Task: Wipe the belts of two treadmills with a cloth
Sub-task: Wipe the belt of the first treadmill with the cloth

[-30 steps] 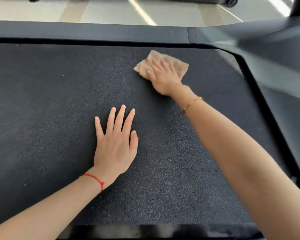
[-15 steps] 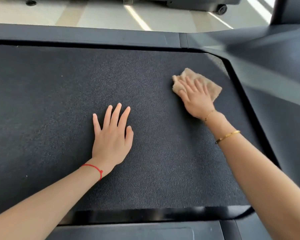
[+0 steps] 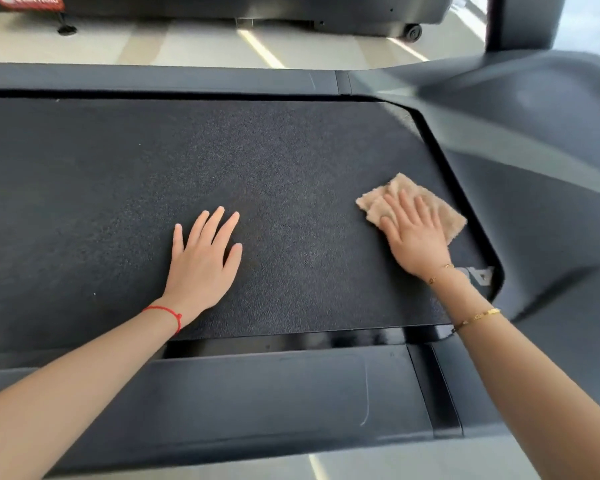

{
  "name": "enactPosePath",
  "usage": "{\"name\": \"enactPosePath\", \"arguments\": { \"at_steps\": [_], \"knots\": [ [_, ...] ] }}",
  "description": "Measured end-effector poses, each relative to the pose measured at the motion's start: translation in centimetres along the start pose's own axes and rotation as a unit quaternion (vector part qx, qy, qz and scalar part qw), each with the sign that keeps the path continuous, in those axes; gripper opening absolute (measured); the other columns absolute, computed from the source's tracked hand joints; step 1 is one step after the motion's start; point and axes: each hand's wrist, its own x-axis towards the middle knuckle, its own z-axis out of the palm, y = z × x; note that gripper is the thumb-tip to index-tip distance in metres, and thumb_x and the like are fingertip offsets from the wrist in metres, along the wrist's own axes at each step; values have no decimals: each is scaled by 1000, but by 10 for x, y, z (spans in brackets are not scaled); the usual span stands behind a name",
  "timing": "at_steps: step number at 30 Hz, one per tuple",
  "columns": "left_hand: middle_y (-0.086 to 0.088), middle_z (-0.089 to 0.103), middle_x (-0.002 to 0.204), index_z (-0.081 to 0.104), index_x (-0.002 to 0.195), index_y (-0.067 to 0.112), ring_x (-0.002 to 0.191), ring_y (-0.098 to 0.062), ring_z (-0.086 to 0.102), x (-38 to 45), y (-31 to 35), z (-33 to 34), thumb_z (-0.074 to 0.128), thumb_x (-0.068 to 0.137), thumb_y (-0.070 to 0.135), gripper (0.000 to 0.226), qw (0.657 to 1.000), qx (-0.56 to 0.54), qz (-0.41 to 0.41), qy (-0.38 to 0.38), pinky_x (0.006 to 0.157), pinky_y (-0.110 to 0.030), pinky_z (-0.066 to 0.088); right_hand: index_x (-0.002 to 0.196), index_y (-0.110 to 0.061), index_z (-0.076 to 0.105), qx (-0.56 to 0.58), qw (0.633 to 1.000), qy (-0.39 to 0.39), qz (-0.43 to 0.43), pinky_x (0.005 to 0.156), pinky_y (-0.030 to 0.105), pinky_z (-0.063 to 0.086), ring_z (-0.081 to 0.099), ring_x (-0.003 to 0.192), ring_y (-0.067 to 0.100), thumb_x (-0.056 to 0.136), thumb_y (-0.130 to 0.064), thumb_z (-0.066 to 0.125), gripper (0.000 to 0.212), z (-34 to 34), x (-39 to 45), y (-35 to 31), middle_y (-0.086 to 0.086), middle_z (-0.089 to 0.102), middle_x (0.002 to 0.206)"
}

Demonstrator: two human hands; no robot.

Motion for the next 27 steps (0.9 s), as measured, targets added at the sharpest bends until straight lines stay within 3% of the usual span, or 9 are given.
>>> {"name": "enactPosePath", "arguments": {
  "at_steps": [4, 9, 12, 15, 20, 22, 27],
  "knots": [
    [3, 17, 166, 22, 158, 29, 154, -18, 7, -28, -12, -6, 32, 104, 39, 56, 1000, -1, -22, 12, 123, -56, 3, 157, -34, 12, 14, 999, -18, 26, 122, 47, -2, 2, 152, 29, 106, -43, 19, 52, 0, -24, -19, -4, 5, 166],
    [0, 23, 164, 29, 156, 25, 153, -20, 12, -35, -5, -8, 38, 104, 35, 54, 998, -16, -35, 41, 122, -57, 3, 157, -34, 11, -18, 984, -51, -169, 122, 45, -4, -3, 153, 23, 106, -42, 19, 52, 15, -91, -81, -10, 1, 165],
    [-2, 26, 163, 32, 155, 24, 153, -22, 16, -36, -7, -8, 40, 104, 34, 53, 998, -21, -32, 49, 122, -58, 5, 156, -38, 10, 14, 975, -69, -211, 123, 42, -5, -5, 152, 19, 104, -46, 20, 53, 17, -108, -88, -16, 1, 164],
    [-3, 27, 163, 34, 155, 24, 152, -23, 17, -36, -9, -6, 41, 103, 34, 53, 998, -17, -32, 53, 122, -58, 7, 156, -35, 13, 11, 985, -48, -164, 123, 40, -5, -4, 153, 21, 105, -43, 27, 53, 13, -100, -59, -12, 1, 164],
    [-4, 29, 162, 35, 154, 23, 152, -24, 19, -35, -10, -4, 42, 103, 33, 53, 998, -15, -32, 58, 121, -59, 8, 157, -32, 14, 21, 999, -13, 26, 123, 44, -3, -2, 153, 25, 106, -41, 24, 52, 3, -80, -14, -6, 4, 166],
    [-4, 29, 162, 35, 154, 23, 151, -24, 19, -34, -10, -3, 42, 102, 33, 53, 997, -18, -35, 60, 121, -59, 8, 156, -35, 13, 24, 999, -18, 32, 122, 44, -4, -2, 153, 24, 106, -42, 22, 52, 3, -82, -21, -8, 3, 166],
    [-4, 30, 162, 36, 153, 24, 151, -23, 20, -33, -9, -1, 42, 102, 34, 53, 997, -19, -35, 63, 121, -60, 9, 155, -38, 10, 13, 988, -48, -147, 120, 41, -11, -7, 152, 21, 106, -40, 22, 50, 14, -115, -73, -14, -2, 164]
  ]
}}
